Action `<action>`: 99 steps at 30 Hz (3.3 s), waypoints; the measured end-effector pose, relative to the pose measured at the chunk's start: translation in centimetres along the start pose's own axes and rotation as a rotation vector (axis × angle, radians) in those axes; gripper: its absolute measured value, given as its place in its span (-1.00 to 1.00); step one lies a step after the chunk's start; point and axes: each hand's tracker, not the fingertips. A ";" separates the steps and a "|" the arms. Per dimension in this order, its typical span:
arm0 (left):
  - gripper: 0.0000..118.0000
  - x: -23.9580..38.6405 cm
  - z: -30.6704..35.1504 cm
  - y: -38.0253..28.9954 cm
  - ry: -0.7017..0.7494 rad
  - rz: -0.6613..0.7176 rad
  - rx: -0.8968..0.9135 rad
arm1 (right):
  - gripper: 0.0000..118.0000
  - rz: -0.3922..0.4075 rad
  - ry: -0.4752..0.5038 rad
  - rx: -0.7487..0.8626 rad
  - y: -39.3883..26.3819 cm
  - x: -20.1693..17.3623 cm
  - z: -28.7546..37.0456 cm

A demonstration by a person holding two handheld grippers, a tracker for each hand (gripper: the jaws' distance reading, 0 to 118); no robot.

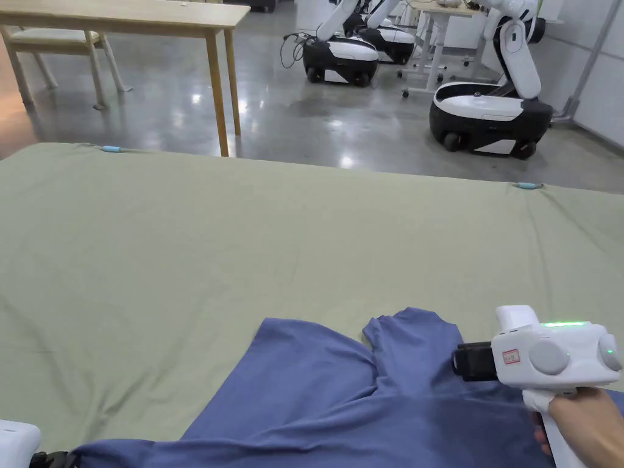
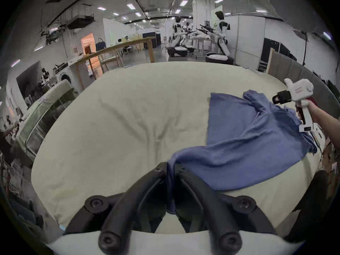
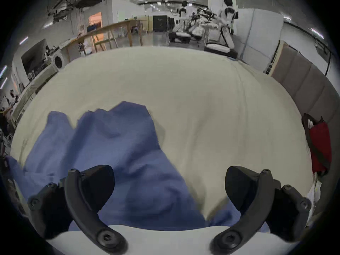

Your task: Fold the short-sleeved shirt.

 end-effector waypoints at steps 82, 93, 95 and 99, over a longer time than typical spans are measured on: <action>-0.90 2.4 5.3 -8.9 0.032 0.025 0.031 | -0.93 -0.016 0.078 0.226 -27.5 3.2 23.8; 1.00 6.4 9.5 -7.7 0.004 -0.026 0.268 | 0.95 0.024 0.077 0.437 -27.9 -3.3 26.6; 0.99 7.0 8.3 -11.2 0.017 -0.032 0.275 | 0.90 0.017 0.062 0.492 -27.8 -5.6 28.1; 0.43 8.3 8.8 -12.0 0.033 -0.063 0.208 | -0.40 -0.013 0.092 0.497 -28.0 -7.9 27.8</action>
